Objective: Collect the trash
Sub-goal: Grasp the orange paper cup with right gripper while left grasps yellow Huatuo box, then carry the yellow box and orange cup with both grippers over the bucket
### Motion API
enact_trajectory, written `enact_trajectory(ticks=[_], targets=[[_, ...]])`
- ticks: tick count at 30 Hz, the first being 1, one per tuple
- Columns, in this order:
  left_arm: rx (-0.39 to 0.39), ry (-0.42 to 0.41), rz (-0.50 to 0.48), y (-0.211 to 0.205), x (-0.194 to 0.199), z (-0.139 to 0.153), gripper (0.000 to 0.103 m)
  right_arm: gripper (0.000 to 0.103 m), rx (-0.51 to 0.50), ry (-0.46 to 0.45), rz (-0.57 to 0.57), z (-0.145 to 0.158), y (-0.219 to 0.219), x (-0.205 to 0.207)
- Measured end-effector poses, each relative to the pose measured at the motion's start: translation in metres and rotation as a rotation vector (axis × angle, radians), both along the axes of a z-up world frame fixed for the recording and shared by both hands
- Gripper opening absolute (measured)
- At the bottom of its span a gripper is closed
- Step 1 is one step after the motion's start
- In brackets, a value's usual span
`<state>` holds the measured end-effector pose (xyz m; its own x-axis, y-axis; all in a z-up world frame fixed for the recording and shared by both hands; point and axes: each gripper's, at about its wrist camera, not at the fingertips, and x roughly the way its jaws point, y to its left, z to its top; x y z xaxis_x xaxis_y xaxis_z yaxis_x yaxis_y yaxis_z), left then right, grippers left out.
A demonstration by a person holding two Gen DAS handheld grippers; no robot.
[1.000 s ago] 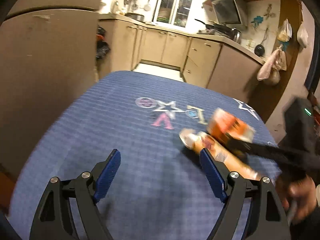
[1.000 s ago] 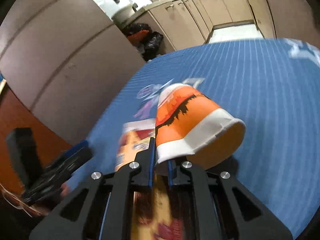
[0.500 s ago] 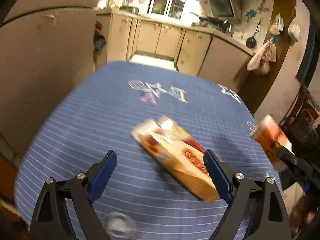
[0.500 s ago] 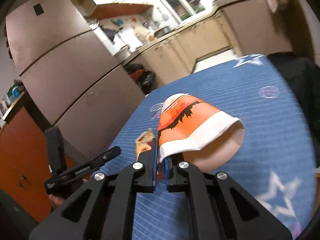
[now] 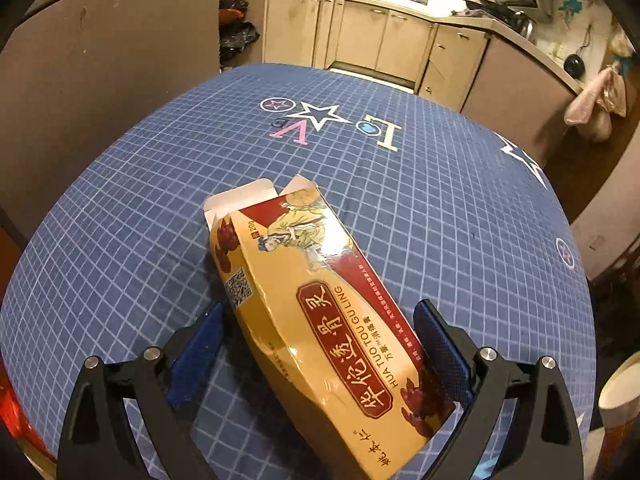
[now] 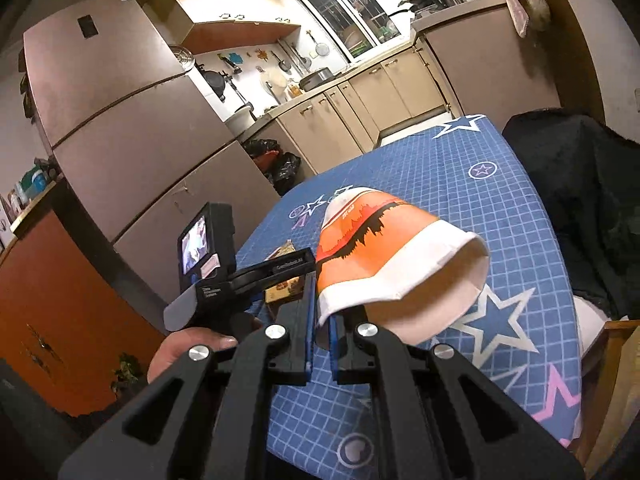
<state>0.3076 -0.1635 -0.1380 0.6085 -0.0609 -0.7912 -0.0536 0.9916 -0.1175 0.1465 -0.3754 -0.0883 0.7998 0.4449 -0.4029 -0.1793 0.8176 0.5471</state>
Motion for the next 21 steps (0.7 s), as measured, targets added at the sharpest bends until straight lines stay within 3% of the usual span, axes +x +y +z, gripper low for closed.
enact_trajectory(ticks=[5,10,16,19,21], targets=[[0.008,-0.016,-0.1,0.013,-0.017,0.001,0.083,0.004,-0.034,-0.008,-0.014,0.002,0.002,-0.006],[0.076,-0.063,-0.202,0.03,-0.042,0.001,0.075,0.003,-0.076,-0.002,-0.016,-0.004,0.008,-0.002],[0.036,-0.124,-0.263,0.051,-0.062,0.014,0.07,0.003,-0.091,0.002,-0.009,-0.006,0.016,-0.006],[0.072,-0.176,-0.291,0.054,-0.073,0.018,0.068,0.003,-0.125,0.011,-0.009,-0.008,0.023,-0.007],[0.054,-0.174,-0.293,0.056,-0.075,0.019,0.067,0.003,-0.133,0.026,-0.011,-0.01,0.026,-0.007]])
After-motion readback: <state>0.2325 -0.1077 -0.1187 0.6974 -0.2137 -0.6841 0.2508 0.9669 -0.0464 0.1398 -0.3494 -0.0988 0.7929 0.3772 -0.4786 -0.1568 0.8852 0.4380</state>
